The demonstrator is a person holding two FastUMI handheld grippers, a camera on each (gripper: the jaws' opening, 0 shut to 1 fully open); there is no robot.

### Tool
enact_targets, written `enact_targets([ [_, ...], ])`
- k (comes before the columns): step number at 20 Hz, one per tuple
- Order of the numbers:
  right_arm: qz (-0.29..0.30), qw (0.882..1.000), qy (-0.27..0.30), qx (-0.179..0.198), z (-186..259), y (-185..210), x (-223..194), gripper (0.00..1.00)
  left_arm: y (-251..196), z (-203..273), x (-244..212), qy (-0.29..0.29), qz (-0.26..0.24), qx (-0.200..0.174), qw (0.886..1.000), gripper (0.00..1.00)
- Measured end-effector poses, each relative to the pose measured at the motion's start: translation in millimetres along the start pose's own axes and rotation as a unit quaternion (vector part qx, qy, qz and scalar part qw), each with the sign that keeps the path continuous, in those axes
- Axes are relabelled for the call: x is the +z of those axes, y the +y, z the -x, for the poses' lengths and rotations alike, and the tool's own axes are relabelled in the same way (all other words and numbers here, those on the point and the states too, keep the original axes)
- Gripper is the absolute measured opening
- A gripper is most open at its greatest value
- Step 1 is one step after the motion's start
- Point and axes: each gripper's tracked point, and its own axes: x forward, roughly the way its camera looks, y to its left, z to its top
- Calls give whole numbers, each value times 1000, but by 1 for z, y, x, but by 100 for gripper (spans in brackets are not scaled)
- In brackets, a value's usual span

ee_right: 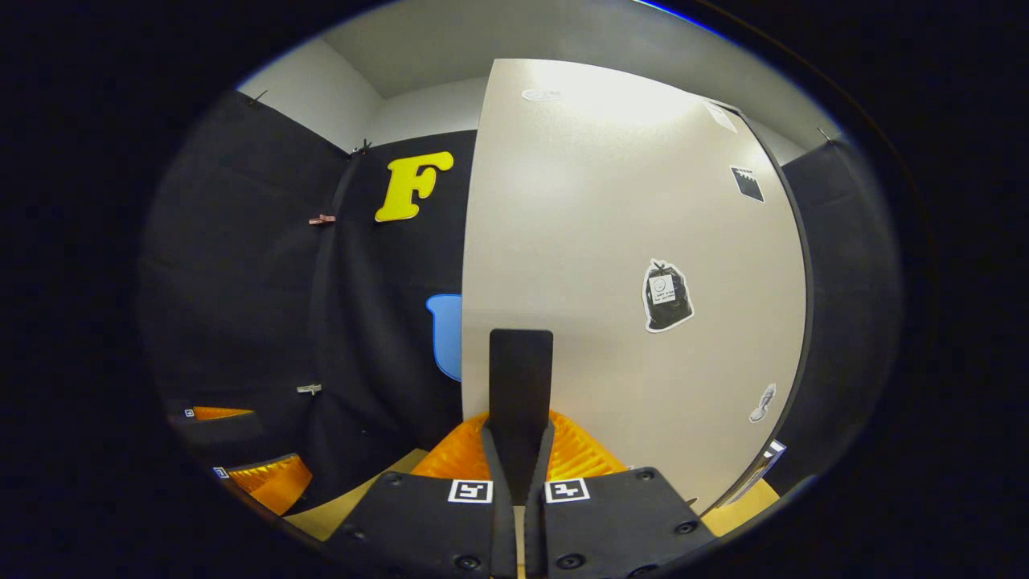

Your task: Open the cabinet door with the right hand, grasp the bottle in the cabinet with the left hand and place it on the coaster, then close the cabinet door with the right hand.

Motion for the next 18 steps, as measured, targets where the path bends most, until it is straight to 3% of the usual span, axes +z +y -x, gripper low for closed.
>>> enact_targets([
  [10,-8,996,7,86,54,-7,3,9,-40,18,23,-2,-18,42,999,95],
  [18,-17,987,7,157,107,-33,8,9,-102,52,49,-19,-12,75,997,95],
])
